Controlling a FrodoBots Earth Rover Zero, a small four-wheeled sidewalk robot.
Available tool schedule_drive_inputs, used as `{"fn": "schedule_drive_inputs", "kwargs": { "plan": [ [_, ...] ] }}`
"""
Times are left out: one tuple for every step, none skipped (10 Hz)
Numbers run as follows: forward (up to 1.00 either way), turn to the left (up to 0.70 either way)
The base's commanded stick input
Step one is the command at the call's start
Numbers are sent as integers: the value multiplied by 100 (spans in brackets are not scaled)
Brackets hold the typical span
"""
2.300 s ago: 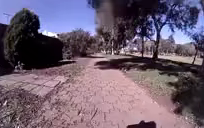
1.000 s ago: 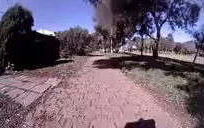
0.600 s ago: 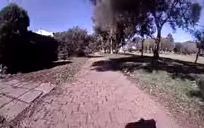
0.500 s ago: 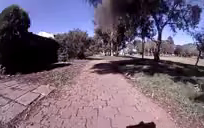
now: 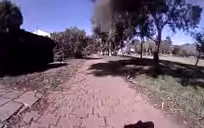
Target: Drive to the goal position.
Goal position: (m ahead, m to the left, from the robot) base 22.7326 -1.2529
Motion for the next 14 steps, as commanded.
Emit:
{"fn": "schedule_drive_inputs", "kwargs": {
  "plan": [
    [70,0],
    [70,0],
    [70,0],
    [70,0],
    [70,0],
    [70,0],
    [70,0],
    [70,0],
    [70,0],
    [70,0],
    [70,0],
    [70,0],
    [70,0],
    [70,0]
  ]
}}
